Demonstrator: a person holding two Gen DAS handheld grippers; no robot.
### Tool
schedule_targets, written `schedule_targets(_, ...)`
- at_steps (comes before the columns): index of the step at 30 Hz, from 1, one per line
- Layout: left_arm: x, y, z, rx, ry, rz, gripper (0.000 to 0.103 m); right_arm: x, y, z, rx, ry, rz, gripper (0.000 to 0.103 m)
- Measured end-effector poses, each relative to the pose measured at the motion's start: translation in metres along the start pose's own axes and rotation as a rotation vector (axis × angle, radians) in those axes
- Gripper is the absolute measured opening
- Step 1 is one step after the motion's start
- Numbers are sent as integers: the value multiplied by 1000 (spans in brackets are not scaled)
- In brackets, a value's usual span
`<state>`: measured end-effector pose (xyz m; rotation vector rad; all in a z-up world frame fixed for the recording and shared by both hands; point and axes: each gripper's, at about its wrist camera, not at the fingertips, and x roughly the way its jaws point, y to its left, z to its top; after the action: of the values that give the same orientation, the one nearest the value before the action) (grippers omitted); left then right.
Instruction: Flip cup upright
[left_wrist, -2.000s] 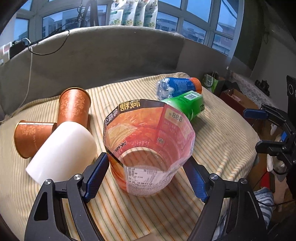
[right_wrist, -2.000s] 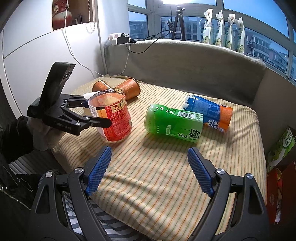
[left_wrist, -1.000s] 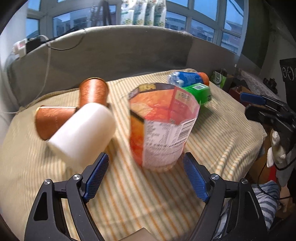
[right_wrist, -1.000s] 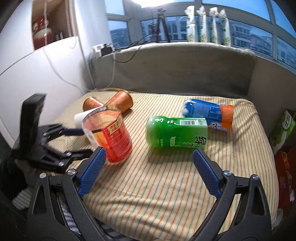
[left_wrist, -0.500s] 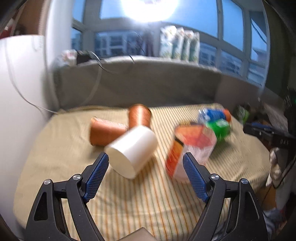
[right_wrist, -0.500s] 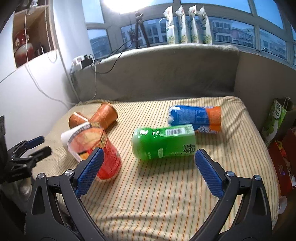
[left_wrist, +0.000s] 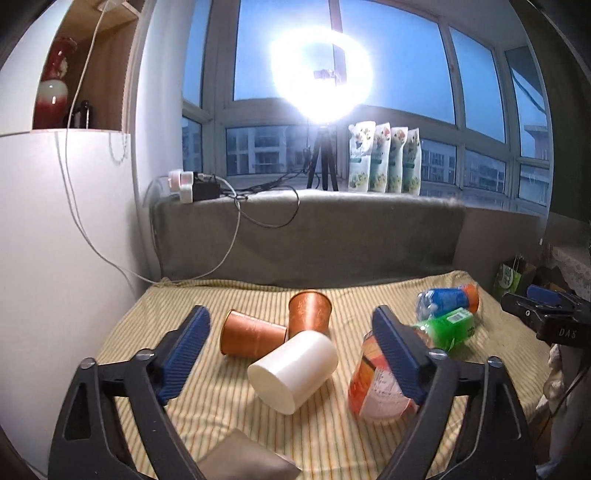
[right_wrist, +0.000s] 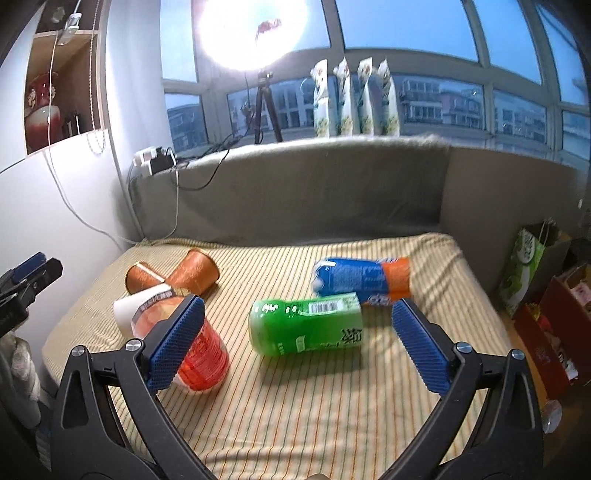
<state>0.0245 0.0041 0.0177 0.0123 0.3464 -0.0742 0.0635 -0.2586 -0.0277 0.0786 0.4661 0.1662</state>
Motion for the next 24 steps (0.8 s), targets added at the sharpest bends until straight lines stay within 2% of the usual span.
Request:
schedule_targets(6, -2, -1, 4, -13, -46, 9, 93, -5, -1, 0, 10, -35, -38, 103)
schedule_targets(24, 0, -5, 3, -11, -33, 0, 93, -4, -1, -7, 12, -30, -42, 103)
